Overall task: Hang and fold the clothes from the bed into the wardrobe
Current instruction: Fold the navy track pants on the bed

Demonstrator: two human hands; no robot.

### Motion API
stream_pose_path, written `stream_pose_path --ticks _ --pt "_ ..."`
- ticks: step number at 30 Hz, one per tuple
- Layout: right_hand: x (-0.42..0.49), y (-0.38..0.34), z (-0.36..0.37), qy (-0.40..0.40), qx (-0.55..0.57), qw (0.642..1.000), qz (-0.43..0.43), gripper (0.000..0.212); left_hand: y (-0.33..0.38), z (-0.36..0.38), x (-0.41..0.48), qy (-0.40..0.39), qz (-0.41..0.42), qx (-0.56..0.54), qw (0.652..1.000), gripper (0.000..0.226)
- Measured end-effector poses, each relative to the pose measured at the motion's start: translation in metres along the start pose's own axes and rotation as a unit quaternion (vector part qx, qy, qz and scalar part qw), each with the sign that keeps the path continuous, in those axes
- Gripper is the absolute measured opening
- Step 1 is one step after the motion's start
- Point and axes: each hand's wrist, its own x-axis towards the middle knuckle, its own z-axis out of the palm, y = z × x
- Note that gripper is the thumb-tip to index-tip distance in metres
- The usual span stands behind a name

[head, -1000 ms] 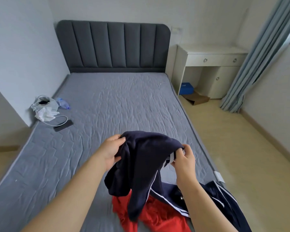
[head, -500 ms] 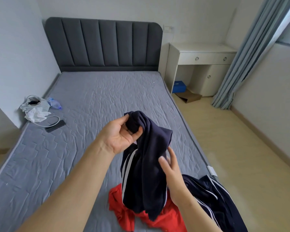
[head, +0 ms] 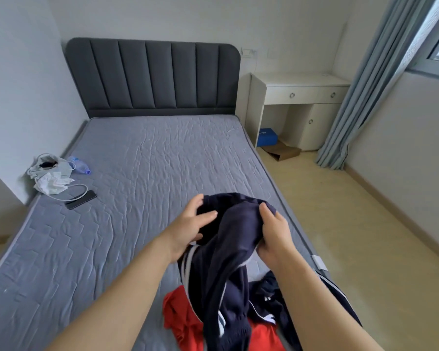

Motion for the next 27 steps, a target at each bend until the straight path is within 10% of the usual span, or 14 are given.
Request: stream_pose_path --ticks 7,11,15,19,24,27 --pt "0.006 -0.01 0.021 0.051 0.092 0.991 0.082 0.023 -0.016 0.004 -0.013 -0.171 0.023 0.054 0.983 0.073" --pt "0.004 -0.01 0.023 0.051 0.142 0.985 0.089 0.021 -0.044 0.002 -0.006 0.027 -0.032 0.311 0.949 0.031" --pt "-0.002 -0.015 0.018 0.033 0.156 0.984 0.076 0.015 -0.048 -0.009 0.003 0.146 0.001 0.247 0.958 0.023" --pt "-0.009 -0.007 0.007 0.028 -0.225 0.973 -0.042 0.022 -0.02 -0.017 0.011 0.211 0.064 0.133 0.966 0.023" --pt "-0.016 -0.001 0.008 -0.072 -0.532 0.818 -0.205 0.073 0.008 -0.003 0.008 0.069 0.128 0.209 0.967 0.027" --pt "-0.016 0.004 0.006 -0.059 -0.593 0.778 -0.2 0.031 0.01 0.007 0.005 0.007 0.155 0.264 0.952 0.034"
